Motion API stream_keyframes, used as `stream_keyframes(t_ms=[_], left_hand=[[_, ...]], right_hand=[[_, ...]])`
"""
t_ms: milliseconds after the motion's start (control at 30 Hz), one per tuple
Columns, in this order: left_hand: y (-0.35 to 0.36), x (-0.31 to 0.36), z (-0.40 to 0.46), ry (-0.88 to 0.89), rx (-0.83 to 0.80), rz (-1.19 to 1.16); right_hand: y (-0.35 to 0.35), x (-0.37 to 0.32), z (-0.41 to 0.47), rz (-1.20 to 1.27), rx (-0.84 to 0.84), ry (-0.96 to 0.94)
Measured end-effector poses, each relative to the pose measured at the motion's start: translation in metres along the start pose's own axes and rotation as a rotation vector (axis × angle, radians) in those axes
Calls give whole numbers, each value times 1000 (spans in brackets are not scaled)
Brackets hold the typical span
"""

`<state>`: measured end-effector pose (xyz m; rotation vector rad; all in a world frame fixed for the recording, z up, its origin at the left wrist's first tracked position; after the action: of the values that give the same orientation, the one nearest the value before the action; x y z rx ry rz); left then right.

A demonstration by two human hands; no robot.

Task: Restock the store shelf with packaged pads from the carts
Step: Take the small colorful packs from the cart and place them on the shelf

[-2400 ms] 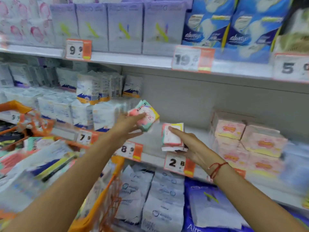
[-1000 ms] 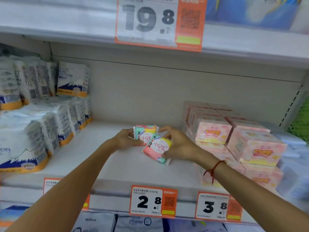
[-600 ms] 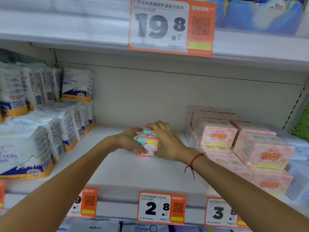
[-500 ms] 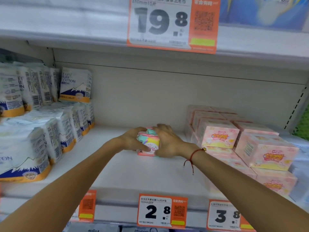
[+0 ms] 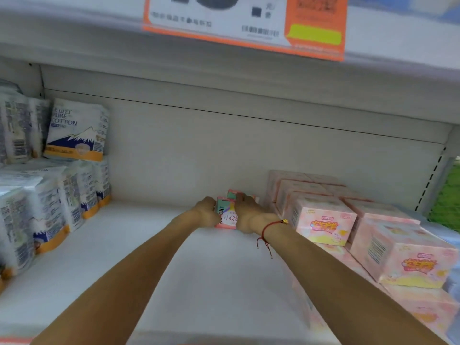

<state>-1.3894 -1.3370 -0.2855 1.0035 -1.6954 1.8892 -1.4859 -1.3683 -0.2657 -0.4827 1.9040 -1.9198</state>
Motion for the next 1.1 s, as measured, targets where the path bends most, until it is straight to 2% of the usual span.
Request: stream_keyframes(t_ms=[300, 467, 633, 900, 1000, 1100], left_hand=[[-4, -8, 8, 41, 17, -73], [9, 2, 3, 40, -13, -85], [11, 4, 11, 12, 86, 2], [10, -1, 22, 4, 173, -37], [11, -3, 21, -5, 180, -36], [13, -1, 19, -4, 150, -50]], right_hand=[[-1, 2, 9, 74, -96, -29], [-3, 12, 0, 23, -17, 37], [-8, 12, -1, 15, 20, 20], [-19, 14, 3, -162, 126, 17], [-19, 11, 2, -190, 185, 23], [-19, 13, 1, -132, 165, 35]])
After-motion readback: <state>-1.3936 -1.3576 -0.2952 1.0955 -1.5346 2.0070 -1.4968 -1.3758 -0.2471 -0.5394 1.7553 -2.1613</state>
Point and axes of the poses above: each hand's wrist, its own z-axis towards the middle knuckle, its own y-axis out of the palm, x = y × z, the point moved 7 cm from there along z, towards the middle knuckle, and after that the axes turned 3 degrees about y, right-handed, at the moved point
